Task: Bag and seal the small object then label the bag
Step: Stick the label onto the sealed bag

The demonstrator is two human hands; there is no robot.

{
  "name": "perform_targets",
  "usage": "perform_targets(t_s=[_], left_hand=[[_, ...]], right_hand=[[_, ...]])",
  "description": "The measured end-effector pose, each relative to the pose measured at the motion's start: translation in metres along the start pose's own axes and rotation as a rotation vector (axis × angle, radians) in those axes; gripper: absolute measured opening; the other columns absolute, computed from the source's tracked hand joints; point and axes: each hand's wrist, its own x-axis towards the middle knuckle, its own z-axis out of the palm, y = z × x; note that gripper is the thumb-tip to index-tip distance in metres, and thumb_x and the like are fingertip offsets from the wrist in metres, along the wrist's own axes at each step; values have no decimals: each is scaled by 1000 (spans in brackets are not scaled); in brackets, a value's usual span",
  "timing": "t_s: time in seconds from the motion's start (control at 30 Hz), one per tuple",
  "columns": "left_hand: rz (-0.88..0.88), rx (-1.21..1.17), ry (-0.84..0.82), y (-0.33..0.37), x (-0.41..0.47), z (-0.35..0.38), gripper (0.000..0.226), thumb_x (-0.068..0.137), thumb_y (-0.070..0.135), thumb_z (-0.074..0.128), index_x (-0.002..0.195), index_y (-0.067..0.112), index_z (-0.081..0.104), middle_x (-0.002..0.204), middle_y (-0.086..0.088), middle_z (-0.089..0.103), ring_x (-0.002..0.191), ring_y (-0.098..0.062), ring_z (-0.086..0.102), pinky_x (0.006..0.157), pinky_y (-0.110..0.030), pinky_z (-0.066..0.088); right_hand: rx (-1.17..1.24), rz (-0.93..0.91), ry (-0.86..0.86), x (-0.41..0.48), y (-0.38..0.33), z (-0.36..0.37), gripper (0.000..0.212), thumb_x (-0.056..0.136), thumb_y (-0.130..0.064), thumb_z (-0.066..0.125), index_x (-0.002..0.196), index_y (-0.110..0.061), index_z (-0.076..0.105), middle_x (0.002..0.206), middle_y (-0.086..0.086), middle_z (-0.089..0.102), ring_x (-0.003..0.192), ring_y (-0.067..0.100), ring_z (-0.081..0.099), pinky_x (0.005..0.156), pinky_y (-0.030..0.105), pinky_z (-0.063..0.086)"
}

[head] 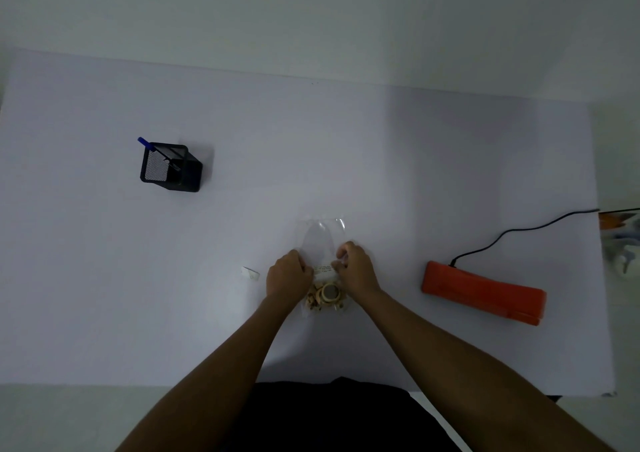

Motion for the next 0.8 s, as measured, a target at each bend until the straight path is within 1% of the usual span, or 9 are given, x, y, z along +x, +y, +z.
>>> perform_targets(t_s=[0.07,0.13,0.2,0.27,0.4,0.47,0.6,0.7,0.8], left_hand=[[-9,0,15,0,-1,2,25,86,40,59,79,16,54,71,1,61,66,-20,59,60,-30,47],[-18,24,26,2,-2,3,41,82,57,61,82,16,54,72,2,60,65,-19,60,61,-32,51],[-19,44,28,3,-2,5,45,80,61,63,85,17,55,73,1,61,66,-19,61,61,-32,51],[-26,42,30,4,-2,6,40,82,55,65,86,16,55,75,1,61,67,-19,61,58,-29,47],[-23,36,25,3,0,4,27,88,41,64,86,16,54,78,-1,62,70,-20,60,60,-28,42],[-22,38,11,1,1,4,22,90,35,62,84,17,52,80,-2,63,73,-21,61,61,-30,41],[-17,27,-20,-2,4,6,13,91,26,57,87,15,54,86,-3,63,79,-23,62,67,-33,48],[-15,28,-34,-1,3,6,8,89,22,57,89,14,55,87,-3,62,79,-22,60,68,-32,46],[-27,10,-43,-1,1,4,3,85,16,54,87,15,54,85,-3,62,78,-23,60,68,-33,50]], right_hand=[[7,-14,5,-1,1,0,16,87,-8,67,89,-16,53,94,6,56,84,18,55,73,25,40],[24,-17,8,-3,1,0,17,85,-14,70,90,-15,54,93,4,56,82,16,54,69,22,40],[23,-25,-9,-4,-1,-2,27,80,-22,76,93,-13,55,91,0,52,78,11,49,63,15,35],[0,-39,-19,-4,-1,-2,30,78,-20,79,94,-13,54,91,-1,49,78,11,47,61,11,32],[-20,-33,-37,-2,0,-1,28,78,-8,75,93,-17,54,97,3,53,83,14,49,63,12,34],[-12,-26,-55,0,1,-3,27,78,-3,72,91,-17,54,97,4,53,82,16,50,64,18,37],[-2,-42,-55,-1,6,-6,23,79,2,65,91,-16,56,93,11,59,80,21,56,71,30,47],[30,-33,-18,-3,6,-4,19,80,-10,71,91,-15,56,84,4,55,70,11,49,66,24,41],[-8,-17,23,-2,1,4,38,71,-28,82,90,-15,52,85,-2,50,70,10,46,59,24,34]])
